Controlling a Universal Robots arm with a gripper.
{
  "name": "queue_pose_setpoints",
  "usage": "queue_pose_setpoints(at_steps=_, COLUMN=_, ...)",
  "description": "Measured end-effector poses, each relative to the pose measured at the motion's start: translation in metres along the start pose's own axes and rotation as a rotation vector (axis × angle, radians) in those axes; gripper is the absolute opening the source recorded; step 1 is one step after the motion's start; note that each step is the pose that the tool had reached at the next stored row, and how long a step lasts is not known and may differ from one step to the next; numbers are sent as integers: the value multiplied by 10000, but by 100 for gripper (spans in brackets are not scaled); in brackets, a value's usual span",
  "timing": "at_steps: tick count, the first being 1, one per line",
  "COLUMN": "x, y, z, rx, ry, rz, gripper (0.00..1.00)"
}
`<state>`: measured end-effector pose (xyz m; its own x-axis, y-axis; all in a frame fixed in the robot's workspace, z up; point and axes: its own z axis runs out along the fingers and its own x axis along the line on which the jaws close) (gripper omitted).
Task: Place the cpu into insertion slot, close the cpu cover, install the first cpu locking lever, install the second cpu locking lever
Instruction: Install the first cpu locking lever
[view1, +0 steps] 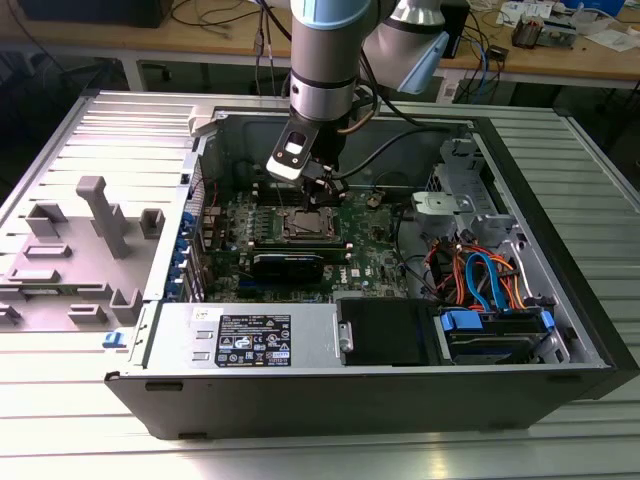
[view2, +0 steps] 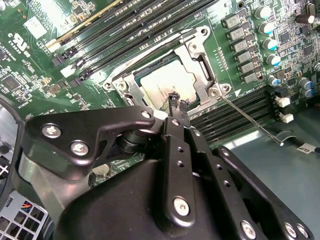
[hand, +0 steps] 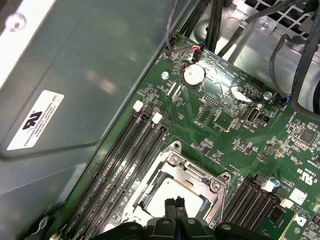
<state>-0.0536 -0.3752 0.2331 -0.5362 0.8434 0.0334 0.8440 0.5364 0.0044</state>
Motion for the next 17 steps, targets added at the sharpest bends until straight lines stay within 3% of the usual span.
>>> queue_pose_setpoints(at_steps=11, x=0, y=0, z=0, rx=3, ry=0, rz=-91, gripper=11)
queue_pose_setpoints(at_steps=15, x=0, y=0, z=0, rx=44, ry=6, rz=-1313, gripper=11)
queue_pose_setpoints(at_steps=17, x=1, y=0, z=-11, rx=49, ry=6, rz=-1453, gripper=11)
